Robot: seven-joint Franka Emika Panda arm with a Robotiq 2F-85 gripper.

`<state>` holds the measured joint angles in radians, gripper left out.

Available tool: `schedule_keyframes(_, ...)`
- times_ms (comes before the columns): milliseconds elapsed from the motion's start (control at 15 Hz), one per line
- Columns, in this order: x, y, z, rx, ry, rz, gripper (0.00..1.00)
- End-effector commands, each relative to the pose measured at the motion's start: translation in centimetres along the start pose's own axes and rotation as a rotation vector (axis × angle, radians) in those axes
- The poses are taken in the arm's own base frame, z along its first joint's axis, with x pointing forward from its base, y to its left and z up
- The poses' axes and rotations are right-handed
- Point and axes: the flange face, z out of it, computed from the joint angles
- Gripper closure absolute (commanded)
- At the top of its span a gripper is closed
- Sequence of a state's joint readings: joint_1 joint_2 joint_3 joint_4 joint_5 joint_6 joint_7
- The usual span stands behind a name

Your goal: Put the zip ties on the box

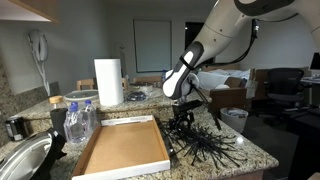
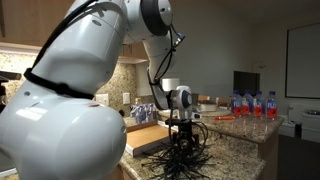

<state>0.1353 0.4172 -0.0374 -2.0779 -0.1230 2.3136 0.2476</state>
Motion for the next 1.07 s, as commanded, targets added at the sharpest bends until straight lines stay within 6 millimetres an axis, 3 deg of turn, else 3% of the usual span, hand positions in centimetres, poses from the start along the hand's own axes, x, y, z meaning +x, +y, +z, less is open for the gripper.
schedule_keyframes(0, 0.2, -0.3, 0.0, 0.004, -0.01, 0.059, 0.01)
schedule_keyframes(533, -0.2, -0.2, -1.5, 0.158, 0.026, 0.132, 0.0)
schedule_keyframes(1000, -1.4, 1.5, -1.7, 0.179, 0.012, 0.188, 0.0)
